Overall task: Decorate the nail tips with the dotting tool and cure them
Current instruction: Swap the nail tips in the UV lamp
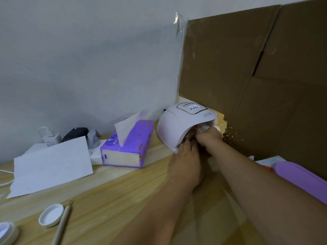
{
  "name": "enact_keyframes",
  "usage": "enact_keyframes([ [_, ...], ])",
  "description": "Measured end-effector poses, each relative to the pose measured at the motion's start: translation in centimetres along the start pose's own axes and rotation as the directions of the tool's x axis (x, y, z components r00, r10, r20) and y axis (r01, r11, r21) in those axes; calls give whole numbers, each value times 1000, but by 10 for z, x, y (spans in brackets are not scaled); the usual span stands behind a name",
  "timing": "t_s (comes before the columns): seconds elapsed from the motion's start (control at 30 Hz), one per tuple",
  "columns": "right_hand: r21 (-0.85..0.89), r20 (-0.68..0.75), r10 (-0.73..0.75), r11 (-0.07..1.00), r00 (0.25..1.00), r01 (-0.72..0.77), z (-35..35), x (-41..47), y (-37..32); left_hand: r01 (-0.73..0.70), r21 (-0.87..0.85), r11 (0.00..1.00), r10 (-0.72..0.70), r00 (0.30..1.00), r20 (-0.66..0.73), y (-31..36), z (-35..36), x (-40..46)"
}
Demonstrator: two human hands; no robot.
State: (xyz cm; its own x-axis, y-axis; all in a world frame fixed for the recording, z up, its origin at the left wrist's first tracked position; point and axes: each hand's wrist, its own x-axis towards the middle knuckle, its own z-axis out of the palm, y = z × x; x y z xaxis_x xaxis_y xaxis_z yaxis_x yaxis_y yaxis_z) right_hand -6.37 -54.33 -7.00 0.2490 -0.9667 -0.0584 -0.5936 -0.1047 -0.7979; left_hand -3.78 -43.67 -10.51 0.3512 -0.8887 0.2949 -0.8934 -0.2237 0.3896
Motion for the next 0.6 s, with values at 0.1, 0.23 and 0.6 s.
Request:
enact_keyframes([
  [0.1, -36, 34, 39, 999, 999, -38, -3, -3, 0, -4, 11, 1000, 4, 1000, -1, 1, -1, 0],
  [0.23, 5, 44, 17, 1000, 999, -18, -2, -6, 3, 6, 12, 1000, -6, 1000, 10, 1, -3, 0],
  [0.6, -103, 47, -97, 989, 994, 102, -3, -6, -3, -7, -51, 999, 6, 1000, -26, -1, -3, 1],
])
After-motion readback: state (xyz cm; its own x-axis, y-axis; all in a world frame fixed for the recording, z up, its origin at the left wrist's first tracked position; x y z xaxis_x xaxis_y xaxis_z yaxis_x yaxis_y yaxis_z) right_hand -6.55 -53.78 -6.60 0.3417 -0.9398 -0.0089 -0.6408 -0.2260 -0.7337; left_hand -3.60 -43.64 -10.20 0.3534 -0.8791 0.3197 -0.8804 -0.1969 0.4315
